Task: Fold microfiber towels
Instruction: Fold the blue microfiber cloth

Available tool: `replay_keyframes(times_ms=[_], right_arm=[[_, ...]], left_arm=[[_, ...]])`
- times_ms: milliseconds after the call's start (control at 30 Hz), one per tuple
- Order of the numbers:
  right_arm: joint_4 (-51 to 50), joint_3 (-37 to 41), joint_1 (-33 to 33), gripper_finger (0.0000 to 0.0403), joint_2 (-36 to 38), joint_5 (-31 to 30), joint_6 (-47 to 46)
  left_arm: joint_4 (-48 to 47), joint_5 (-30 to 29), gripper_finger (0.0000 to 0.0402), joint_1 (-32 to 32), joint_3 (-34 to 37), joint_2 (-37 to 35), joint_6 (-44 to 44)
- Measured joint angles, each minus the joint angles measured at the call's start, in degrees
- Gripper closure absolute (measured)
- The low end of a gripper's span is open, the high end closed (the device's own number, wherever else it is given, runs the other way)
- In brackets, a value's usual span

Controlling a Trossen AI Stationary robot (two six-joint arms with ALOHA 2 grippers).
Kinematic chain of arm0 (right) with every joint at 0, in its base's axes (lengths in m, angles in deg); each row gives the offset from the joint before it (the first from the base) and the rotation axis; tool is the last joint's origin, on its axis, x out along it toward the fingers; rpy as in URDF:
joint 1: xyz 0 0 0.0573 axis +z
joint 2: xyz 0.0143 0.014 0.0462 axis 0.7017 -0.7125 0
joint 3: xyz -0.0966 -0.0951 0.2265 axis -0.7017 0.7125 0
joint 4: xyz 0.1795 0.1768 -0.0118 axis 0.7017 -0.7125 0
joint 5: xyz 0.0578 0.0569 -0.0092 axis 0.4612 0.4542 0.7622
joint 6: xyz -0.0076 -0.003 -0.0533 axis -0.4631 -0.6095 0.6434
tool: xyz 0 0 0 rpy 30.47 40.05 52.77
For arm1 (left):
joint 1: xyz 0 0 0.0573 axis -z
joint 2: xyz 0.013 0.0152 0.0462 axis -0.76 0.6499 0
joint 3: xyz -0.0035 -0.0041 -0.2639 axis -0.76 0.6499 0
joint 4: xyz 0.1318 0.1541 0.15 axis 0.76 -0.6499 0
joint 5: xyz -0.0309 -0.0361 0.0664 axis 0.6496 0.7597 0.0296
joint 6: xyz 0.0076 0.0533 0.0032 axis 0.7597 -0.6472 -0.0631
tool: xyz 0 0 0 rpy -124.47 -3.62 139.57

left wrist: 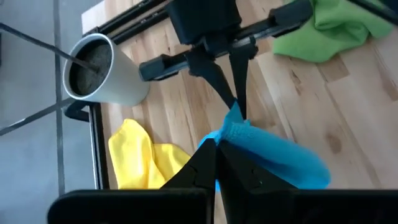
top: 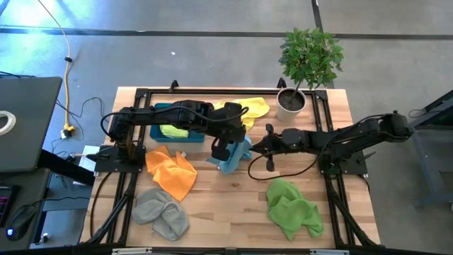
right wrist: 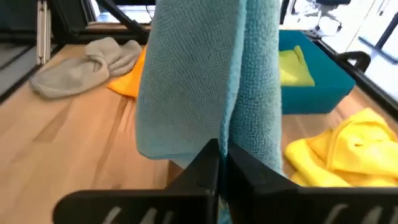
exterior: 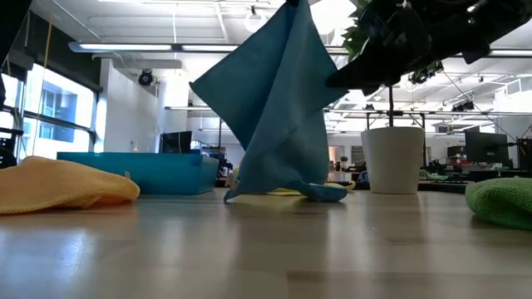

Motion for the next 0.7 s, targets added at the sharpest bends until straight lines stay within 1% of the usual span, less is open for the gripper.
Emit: replay_keyframes(times_ms=[100,200,300,400,533,633,700], right_arm=[[0.0,0.0,0.0,0.0398,0.0,-0.1,-6.3],[-0.7,0.0,0.5,0.0402,0.1,-0.2,-11.8],[-2.5,0.0,2.3,0.0402,0.1,-0.3,-14.9],[-3.5,0.0,4.9,0.0402,0.1,-0.2,-18.5],[-3.5,0.0,8.3,0.0402,0.1,-0.7,-25.3],[-4.5,0.0,10.6,0.0402,0.1,-2.2,-31.1],[-6.0,0.0,12.1,0.0402,0.1,-2.8,-34.8]], left_arm=[[-0.2,1.5,0.0401,0.0,0.0,0.0,3.1],[-0.3,4.1,0.0401,-0.5,0.4,0.1,5.6],[0.4,6.1,0.0401,-0.9,2.6,0.1,6.1],[0.8,6.2,0.0400,-0.9,5.8,0.2,7.2],[7.2,6.2,0.0393,-0.9,12.6,0.3,7.5],[14.3,6.5,0.0388,-0.7,17.8,0.3,7.5],[17.8,8.9,0.0388,-0.7,21.3,0.3,7.4]])
